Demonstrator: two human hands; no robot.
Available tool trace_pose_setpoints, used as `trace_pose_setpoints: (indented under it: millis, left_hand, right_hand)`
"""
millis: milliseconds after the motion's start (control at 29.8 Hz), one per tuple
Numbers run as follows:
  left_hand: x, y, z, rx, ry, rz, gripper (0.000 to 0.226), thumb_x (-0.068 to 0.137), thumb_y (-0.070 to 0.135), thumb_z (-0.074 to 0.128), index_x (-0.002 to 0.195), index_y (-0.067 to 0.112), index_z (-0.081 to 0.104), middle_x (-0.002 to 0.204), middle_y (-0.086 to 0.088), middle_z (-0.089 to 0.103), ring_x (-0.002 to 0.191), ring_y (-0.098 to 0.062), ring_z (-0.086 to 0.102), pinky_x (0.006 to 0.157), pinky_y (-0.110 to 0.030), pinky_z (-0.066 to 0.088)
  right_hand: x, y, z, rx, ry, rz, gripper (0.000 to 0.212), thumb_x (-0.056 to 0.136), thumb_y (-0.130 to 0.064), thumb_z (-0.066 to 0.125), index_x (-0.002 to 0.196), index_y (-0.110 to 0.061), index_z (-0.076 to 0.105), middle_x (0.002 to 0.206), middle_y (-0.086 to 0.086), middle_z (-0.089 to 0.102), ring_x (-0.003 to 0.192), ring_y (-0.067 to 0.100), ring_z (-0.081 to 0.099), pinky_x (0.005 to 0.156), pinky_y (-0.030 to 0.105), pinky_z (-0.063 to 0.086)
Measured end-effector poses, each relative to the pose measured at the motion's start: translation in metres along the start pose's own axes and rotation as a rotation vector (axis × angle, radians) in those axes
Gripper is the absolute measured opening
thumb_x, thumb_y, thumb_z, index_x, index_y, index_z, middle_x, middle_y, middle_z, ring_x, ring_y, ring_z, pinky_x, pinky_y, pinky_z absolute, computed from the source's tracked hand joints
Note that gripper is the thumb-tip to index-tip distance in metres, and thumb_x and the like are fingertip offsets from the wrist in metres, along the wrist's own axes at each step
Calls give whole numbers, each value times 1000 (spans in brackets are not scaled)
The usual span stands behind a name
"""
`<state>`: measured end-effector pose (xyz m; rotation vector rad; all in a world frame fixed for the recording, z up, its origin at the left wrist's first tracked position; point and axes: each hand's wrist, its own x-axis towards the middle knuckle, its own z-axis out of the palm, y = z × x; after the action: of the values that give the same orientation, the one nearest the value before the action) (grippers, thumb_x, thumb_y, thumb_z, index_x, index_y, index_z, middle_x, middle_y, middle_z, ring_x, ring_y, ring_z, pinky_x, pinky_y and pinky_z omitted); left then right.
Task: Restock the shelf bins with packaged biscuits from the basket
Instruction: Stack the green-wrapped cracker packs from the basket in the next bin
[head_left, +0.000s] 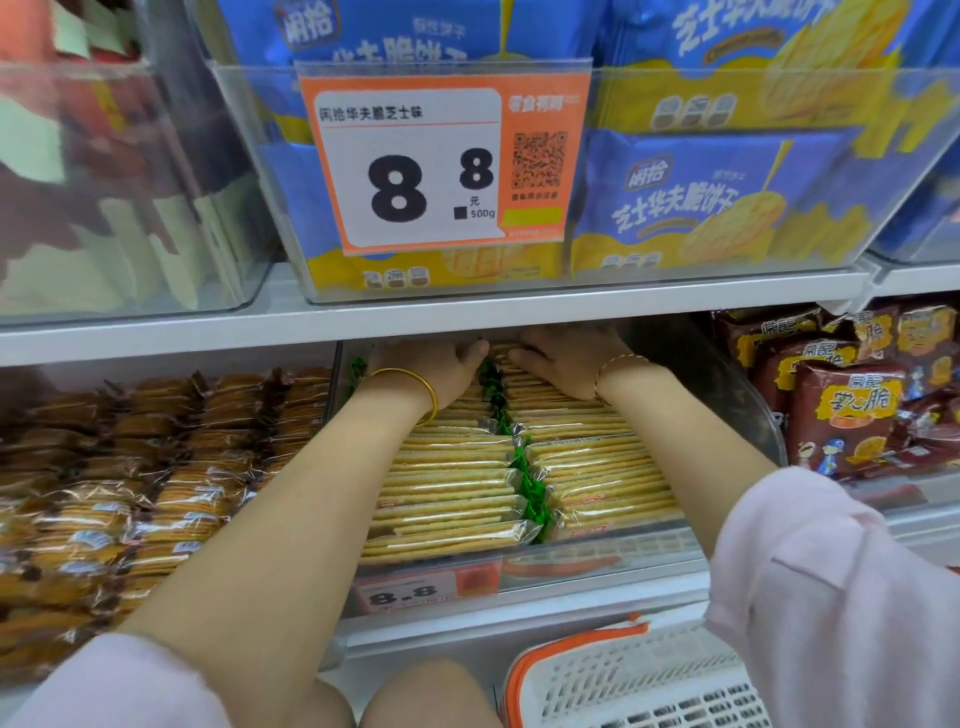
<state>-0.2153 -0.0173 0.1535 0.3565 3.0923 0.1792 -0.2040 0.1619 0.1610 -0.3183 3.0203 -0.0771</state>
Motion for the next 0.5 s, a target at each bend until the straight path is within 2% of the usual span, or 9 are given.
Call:
trace_pose_setpoints:
  millis: [67,168,235,369,503]
  left_hand:
    - [-2,0,-1,48,-46,-32,73,93,63,10,120,17,60,121,-12,61,111,-30,54,86,-38,39]
    - [-4,4,-6,38,-3,-39,76,94,61,7,109,14,65,112,-11,64,108,-30,55,81,-36,38]
    - [-5,6,-3,41,59,-46,74,96,57,9,106,11,66,107,-12,65,105,-32,56,84,-36,41]
    - [-5,10,3,44,90,-105,58,99,47,17,113,12,62,114,-12,63,110,-31,55,93,-40,41]
    - [-8,14,3,54,97,-111,57,100,41,17,100,12,65,104,-11,66,103,-29,58,94,-40,36]
  right_hand:
    - [-3,1,-7,-17,69,-38,47,98,-49,27,140,-30,38,149,3,35,135,28,32,109,45,29]
    - [-5,4,-7,-68,116,-36,46,98,-46,27,139,-29,39,148,3,37,135,28,32,109,45,29]
    - [-7,-3,0,-122,95,23,49,98,-50,20,141,-32,34,150,2,34,136,29,31,109,49,26]
    - [-10,-12,5,-93,71,72,49,99,-48,16,141,-32,34,149,4,35,136,30,32,109,48,23]
    - [-12,-13,3,-35,71,64,50,99,-48,19,139,-25,37,146,6,40,133,29,35,109,43,23]
